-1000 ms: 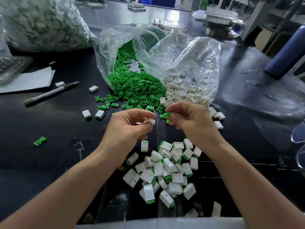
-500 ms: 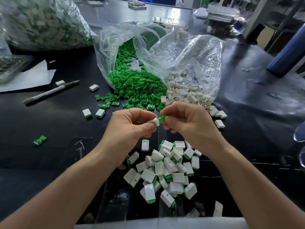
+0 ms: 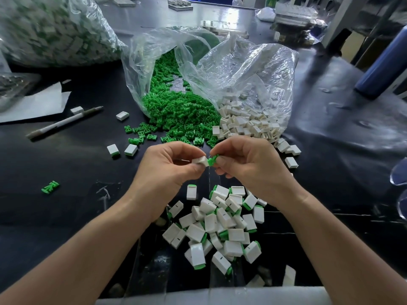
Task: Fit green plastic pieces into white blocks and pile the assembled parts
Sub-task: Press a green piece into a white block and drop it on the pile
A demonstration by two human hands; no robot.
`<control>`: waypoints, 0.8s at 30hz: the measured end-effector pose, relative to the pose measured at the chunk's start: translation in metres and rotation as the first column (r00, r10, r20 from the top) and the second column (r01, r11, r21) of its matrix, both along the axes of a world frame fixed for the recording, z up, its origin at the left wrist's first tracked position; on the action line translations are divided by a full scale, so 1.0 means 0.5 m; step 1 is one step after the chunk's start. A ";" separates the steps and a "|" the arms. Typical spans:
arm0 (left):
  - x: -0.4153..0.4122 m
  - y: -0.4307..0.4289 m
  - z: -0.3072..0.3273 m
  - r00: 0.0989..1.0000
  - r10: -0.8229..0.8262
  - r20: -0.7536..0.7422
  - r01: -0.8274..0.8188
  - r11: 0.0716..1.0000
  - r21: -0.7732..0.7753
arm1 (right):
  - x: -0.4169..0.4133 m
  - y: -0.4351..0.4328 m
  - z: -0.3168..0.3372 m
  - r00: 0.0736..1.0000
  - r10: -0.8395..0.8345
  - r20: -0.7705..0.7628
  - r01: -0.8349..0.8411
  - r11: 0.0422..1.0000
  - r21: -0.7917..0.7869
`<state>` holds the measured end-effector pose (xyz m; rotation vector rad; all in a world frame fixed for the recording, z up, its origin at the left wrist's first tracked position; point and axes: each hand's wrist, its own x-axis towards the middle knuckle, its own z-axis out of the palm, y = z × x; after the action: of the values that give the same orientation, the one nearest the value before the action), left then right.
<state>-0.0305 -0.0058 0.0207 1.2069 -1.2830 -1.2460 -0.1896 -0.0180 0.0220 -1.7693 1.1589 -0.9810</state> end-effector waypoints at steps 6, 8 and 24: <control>-0.001 -0.001 0.001 0.992 -0.007 -0.127 0.011 1.000 0.029 | 0.002 0.001 -0.001 1.000 -0.029 -0.008 0.029 1.000 -0.001; -0.002 -0.001 0.002 0.994 -0.004 -0.108 0.010 0.999 0.047 | 0.003 0.001 0.000 0.999 -0.037 -0.006 0.037 0.999 0.009; -0.001 0.000 0.008 0.988 -0.110 -0.112 0.126 0.981 0.146 | 0.005 0.004 0.006 0.996 -0.066 0.064 0.066 0.998 0.008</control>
<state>-0.0310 -0.0060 0.0245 1.1706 -1.2155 -1.4970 -0.1871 -0.0159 0.0248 -1.6918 1.1848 -1.0649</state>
